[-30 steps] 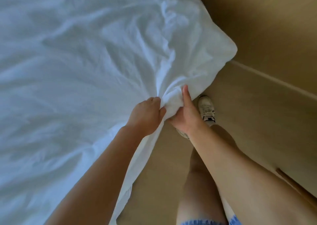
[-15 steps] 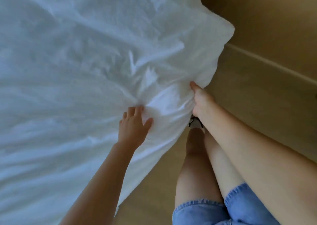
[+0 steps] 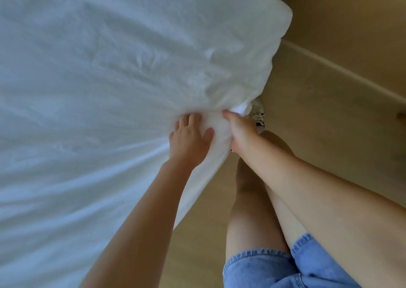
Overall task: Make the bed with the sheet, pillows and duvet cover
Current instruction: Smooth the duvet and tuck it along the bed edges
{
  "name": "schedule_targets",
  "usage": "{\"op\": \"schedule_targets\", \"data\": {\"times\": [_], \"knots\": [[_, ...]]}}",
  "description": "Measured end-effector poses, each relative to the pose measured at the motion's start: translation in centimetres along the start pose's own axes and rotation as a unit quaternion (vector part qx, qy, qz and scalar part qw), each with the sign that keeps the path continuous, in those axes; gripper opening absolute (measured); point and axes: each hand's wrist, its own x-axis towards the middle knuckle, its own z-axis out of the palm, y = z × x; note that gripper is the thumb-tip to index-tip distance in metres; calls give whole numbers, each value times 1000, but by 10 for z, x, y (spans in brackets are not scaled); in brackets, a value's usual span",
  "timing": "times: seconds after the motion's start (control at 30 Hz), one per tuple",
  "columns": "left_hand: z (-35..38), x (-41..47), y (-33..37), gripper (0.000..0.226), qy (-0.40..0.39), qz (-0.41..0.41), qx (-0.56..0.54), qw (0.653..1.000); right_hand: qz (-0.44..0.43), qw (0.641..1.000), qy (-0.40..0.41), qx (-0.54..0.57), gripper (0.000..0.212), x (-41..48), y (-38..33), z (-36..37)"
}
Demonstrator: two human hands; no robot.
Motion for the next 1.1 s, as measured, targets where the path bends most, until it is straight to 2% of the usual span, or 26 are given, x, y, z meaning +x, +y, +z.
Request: {"op": "schedule_targets", "data": {"times": [0.07,0.17,0.23,0.27,0.3,0.37,0.4,0.5,0.57,0.73,0.87,1.0,1.1], "knots": [[-3,-7,-5,55,11,18,46,999,2,998,65,27,27,7,-1,-7],[-1,-24,-22,64,-33,53,150,987,-21,990,139,-25,53,15,2,-10],[4,-33,-43,61,-46,39,188,980,-15,989,146,-28,72,19,4,-2],[6,-37,-54,58,-38,27,188,981,-5,992,121,-19,74,23,8,0],[9,-40,-64,53,-25,14,179,983,6,997,75,-10,68,26,15,-2],[15,-46,-80,44,1,-6,173,985,42,997,-69,-19,46,24,41,-13],[18,-49,-88,42,4,-13,177,984,71,987,-136,-48,45,19,60,-19],[26,-57,-107,40,5,-3,172,985,126,950,-257,-126,69,10,126,-20],[30,-60,-119,41,11,28,163,986,116,946,-276,-122,69,8,162,-5],[24,-78,-168,44,61,137,172,973,55,970,-234,16,38,20,195,31],[14,-99,-219,42,83,111,168,976,-29,970,-239,21,27,10,212,35],[11,-106,-236,24,108,102,151,977,-58,967,-241,60,20,-7,239,26],[9,-105,-227,18,128,64,42,989,-52,963,-250,82,26,-21,254,31]]}}
